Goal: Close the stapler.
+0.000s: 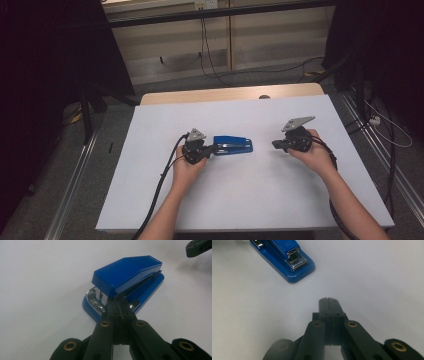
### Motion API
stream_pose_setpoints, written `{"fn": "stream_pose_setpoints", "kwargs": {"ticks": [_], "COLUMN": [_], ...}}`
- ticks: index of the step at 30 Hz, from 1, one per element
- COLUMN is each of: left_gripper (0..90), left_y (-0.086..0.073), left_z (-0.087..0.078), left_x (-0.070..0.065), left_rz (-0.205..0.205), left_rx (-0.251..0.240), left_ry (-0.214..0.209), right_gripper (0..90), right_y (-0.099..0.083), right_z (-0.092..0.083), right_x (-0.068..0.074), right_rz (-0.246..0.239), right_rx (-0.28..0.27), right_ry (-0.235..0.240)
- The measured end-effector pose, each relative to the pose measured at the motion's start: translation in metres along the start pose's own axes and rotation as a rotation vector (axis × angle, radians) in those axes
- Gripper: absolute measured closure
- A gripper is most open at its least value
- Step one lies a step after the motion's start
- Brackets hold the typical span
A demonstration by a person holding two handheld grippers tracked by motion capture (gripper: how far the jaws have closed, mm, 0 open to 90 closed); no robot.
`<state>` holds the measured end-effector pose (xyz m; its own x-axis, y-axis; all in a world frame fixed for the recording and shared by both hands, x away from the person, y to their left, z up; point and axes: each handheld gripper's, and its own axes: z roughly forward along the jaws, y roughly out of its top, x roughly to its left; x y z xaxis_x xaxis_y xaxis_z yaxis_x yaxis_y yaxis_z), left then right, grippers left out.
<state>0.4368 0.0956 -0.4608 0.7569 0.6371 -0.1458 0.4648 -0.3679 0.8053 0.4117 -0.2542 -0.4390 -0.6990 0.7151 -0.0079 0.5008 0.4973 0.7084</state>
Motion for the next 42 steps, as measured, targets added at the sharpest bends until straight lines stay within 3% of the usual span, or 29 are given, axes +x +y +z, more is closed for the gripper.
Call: {"fn": "stream_pose_setpoints", "kwargs": {"ticks": [4,6,8,15,19,25,33,42], "left_gripper": [90.0,89.6,84.8,56.6,48.1,41.5,31.2,27.6], "left_y": [0.000,0.000,0.002,0.003,0.004,-0.001,-0.008,-0.019], "left_z": [0.001,0.000,-0.002,-0.019,-0.033,-0.050,-0.066,-0.082], "left_x": [0.000,0.001,0.000,-0.003,-0.005,-0.005,-0.004,0.000], "left_rz": [-0.009,-0.035,-0.034,-0.035,-0.041,-0.056,-0.047,-0.051], "left_rx": [-0.003,-0.013,-0.028,-0.030,-0.056,-0.066,-0.064,-0.061], "left_ry": [-0.018,-0.032,-0.050,-0.028,-0.028,-0.034,-0.012,0.012], "right_gripper": [90.0,90.0,89.0,72.7,64.0,55.3,44.7,38.4], "right_y": [-0.001,-0.002,-0.003,-0.008,-0.012,-0.018,-0.030,-0.039], "right_z": [-0.001,-0.002,-0.003,-0.009,-0.015,-0.021,-0.031,-0.038], "right_x": [0.001,0.003,0.005,0.013,0.022,0.032,0.037,0.043], "right_rz": [0.011,0.013,0.008,0.035,0.038,0.041,0.070,0.061], "right_rx": [-0.010,-0.011,-0.010,-0.035,-0.046,-0.038,-0.043,-0.039], "right_ry": [0.017,0.025,0.031,0.054,0.064,0.063,0.051,0.045]}}
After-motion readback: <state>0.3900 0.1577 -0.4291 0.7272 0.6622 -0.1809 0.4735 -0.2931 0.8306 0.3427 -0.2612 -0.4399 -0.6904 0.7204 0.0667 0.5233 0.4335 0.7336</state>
